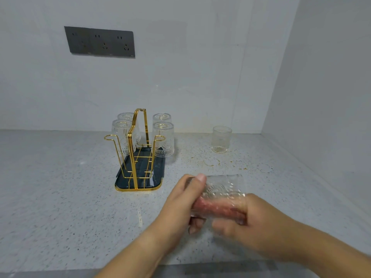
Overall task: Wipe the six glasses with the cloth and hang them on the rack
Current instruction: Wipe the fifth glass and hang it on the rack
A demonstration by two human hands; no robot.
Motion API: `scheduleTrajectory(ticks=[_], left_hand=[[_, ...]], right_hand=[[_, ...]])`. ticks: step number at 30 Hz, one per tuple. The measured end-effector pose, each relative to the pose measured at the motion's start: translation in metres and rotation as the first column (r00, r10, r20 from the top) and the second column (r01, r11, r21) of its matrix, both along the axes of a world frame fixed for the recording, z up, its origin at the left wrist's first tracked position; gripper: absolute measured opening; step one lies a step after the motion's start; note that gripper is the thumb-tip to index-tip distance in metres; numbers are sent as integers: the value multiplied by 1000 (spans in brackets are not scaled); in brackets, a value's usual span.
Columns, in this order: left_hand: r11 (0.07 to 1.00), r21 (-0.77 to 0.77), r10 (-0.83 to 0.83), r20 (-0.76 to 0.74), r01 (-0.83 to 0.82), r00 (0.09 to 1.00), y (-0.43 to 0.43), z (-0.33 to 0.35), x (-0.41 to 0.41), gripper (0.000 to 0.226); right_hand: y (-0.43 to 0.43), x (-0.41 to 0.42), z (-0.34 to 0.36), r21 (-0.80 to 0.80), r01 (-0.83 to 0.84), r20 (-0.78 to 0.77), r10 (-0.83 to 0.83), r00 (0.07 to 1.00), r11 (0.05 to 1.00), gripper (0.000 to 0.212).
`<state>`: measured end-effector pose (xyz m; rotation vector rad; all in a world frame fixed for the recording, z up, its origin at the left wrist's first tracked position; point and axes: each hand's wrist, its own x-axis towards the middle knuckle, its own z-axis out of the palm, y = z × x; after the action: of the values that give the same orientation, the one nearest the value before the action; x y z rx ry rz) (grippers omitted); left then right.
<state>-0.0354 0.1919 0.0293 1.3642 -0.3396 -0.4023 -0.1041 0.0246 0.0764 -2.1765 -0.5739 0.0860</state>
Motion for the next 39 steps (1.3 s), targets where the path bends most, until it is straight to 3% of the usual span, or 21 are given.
scheduleTrajectory(ticks=[1, 3, 5, 6, 8, 10, 11, 13, 15, 17, 18, 19, 21, 22, 24, 26, 29, 33, 37, 39], left_hand=[[1000, 4, -26, -129, 27, 991, 0, 3, 1, 52], [985, -16, -165, -359, 171, 919, 4, 9, 3, 53], [950, -45, -297, -450, 310, 842, 9, 12, 4, 59], [929, -51, -349, -445, 366, 825, 11, 9, 7, 66], [900, -38, -415, -379, 434, 827, 11, 5, 10, 80], [905, 8, -405, -282, 425, 869, 7, 2, 11, 84], [926, 35, -360, -228, 377, 905, 5, 0, 10, 80], [972, 92, -210, -74, 216, 975, 2, -7, 9, 67], [989, 114, -106, 102, 94, 989, 1, -11, 8, 47], [995, 96, -22, 188, 4, 982, -1, -10, 5, 39], [996, 79, 22, 168, -36, 985, -2, -7, 4, 43], [996, 77, 45, 94, -53, 995, -3, -4, 3, 47], [996, 85, -9, -176, 24, 984, -2, 4, 3, 57], [992, 78, -74, -295, 101, 953, 0, 5, 3, 61], [970, 55, -195, -405, 237, 893, 4, 8, 4, 65], [943, 48, -283, -403, 329, 870, 6, 6, 5, 68], [925, 43, -345, -326, 378, 880, 6, 1, 5, 73], [972, 52, -210, -246, 229, 946, 1, -9, 1, 91], [989, -19, -145, -267, 145, 953, -3, -8, 1, 54], [994, -62, -103, -282, 89, 954, -3, -6, 5, 51]], right_hand=[[-1, 1, -2, -193, -33, 167, 66, 984, 981, 29], [-6, 3, -6, -564, 21, 329, 201, 922, 826, 43], [-13, 4, -7, -688, 99, 352, 210, 912, 719, 42], [-14, 4, -9, -679, 101, 350, 200, 915, 727, 37], [-13, 3, -7, -489, 64, 314, 106, 944, 870, 35], [-7, 3, 2, -21, 50, 40, -49, 998, 999, 42], [-7, 4, 3, 163, 134, -81, -122, 989, 977, 43], [-4, 5, 0, 288, 332, -267, -257, 929, 898, 39], [-3, 6, -9, 297, 402, -355, -290, 889, 866, 25], [-1, 6, -18, 303, 423, -383, -298, 874, 854, 43], [-1, 6, -18, 277, 389, -361, -280, 890, 879, 42], [1, 2, -14, 231, 294, -300, -220, 928, 928, 35], [4, -1, -13, -75, 78, 68, -73, 995, 994, 24], [0, -2, -17, -274, 68, 239, 0, 971, 959, 24], [-7, -1, -21, -451, 105, 337, 60, 940, 886, 27], [-9, -1, -19, -374, 67, 265, 38, 964, 925, 24], [-10, 0, -14, -122, 76, 20, -74, 997, 990, 18], [-12, 3, -13, 39, 175, -218, -162, 962, 984, 21], [-9, 7, -13, 212, 226, -241, -173, 955, 951, 22], [-12, 9, -14, 288, 239, -231, -175, 957, 927, 34]])
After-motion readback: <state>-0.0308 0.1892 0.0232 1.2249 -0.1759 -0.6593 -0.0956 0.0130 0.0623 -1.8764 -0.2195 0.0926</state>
